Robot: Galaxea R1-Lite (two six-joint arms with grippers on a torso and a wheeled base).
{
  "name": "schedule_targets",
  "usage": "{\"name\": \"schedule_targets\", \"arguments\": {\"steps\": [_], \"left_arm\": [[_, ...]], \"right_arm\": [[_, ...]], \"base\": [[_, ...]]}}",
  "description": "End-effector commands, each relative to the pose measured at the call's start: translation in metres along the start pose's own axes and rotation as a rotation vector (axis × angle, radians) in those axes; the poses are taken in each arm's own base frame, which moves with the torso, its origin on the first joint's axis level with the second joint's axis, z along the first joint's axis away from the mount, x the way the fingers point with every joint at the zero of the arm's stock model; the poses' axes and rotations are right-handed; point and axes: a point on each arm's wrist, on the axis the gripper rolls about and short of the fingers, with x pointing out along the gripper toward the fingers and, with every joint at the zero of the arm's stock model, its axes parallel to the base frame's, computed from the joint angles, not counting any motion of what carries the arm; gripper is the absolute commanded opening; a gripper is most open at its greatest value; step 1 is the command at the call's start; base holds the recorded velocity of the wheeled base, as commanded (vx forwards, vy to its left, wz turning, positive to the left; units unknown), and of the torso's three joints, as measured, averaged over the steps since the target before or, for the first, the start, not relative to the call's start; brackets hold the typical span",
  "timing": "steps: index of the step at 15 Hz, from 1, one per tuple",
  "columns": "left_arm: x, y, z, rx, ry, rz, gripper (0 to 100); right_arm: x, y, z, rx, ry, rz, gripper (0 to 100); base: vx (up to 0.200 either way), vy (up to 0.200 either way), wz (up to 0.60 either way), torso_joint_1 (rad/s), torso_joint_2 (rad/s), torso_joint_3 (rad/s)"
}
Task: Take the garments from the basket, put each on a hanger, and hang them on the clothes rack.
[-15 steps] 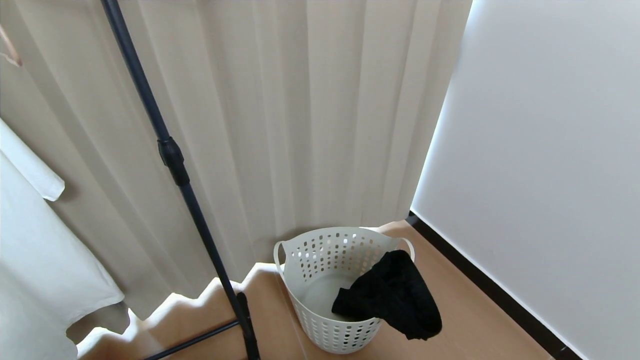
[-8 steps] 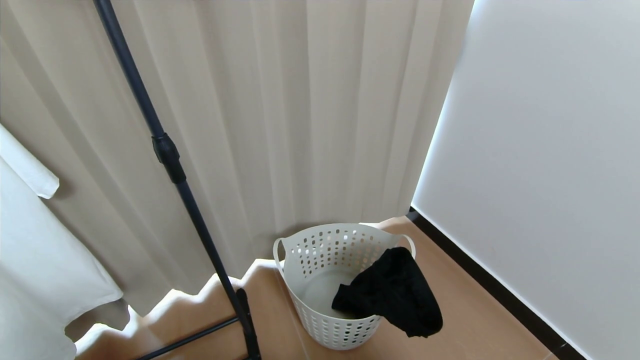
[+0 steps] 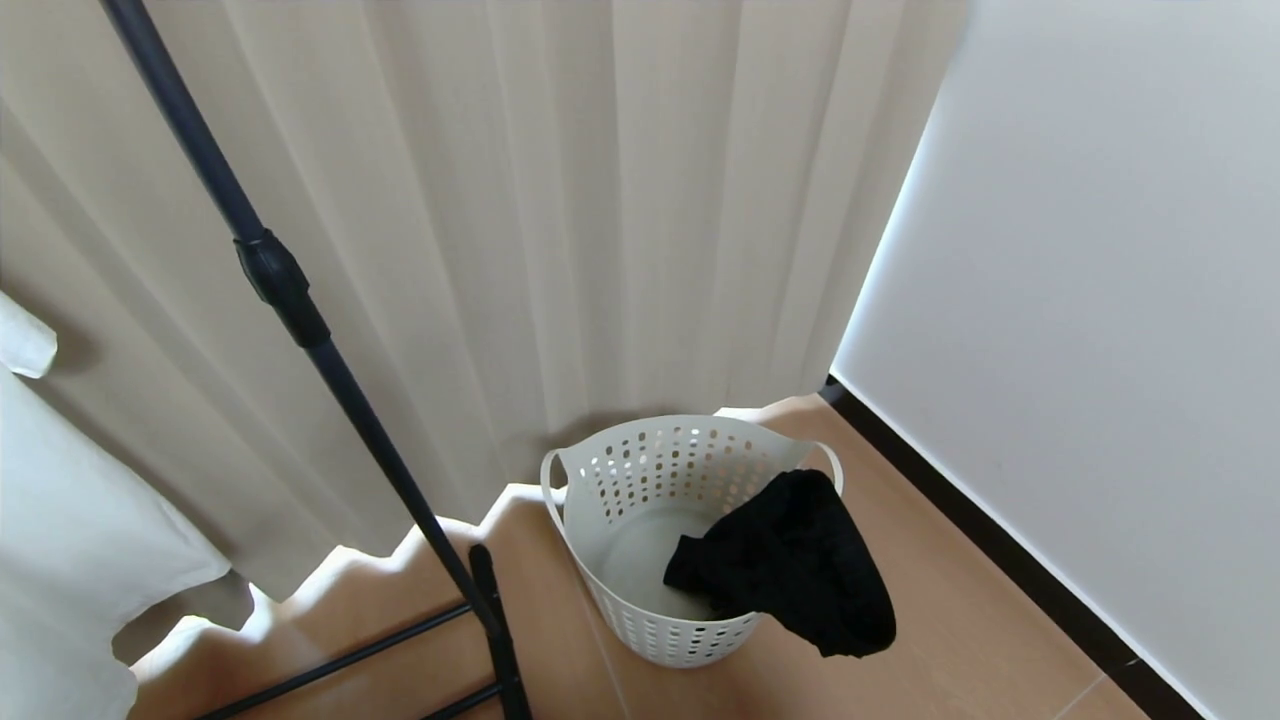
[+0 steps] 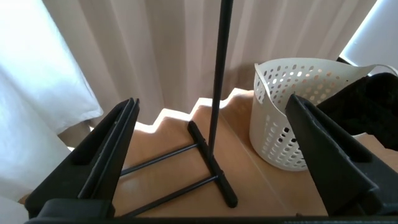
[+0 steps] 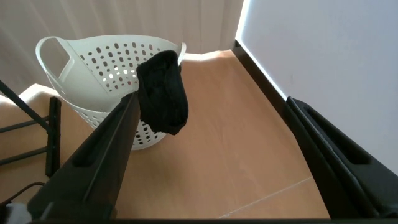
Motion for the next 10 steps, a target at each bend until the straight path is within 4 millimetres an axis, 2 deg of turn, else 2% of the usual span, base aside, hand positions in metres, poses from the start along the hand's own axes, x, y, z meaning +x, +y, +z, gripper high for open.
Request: {"name": "schedule_targets", "arguments": {"steps": [1,10], "left_arm": [[0.0000,0.0000,0.0000,-0.003,0.000,0.002,100],[0.0001,0.0000,0.0001,-0.006,0.001,0.000,100]], "right_arm": [[0.0000,0.0000,0.0000,0.001,-0.001,0.001,100],[0.0001,-0.0001,-0.0002,-0.025,-0.001,-0.002,100]], "base": [[0.000,0.000,0.00,0.007,0.00,-0.198],[0.000,0.000,0.00,0.005,0.00,-0.199]]}}
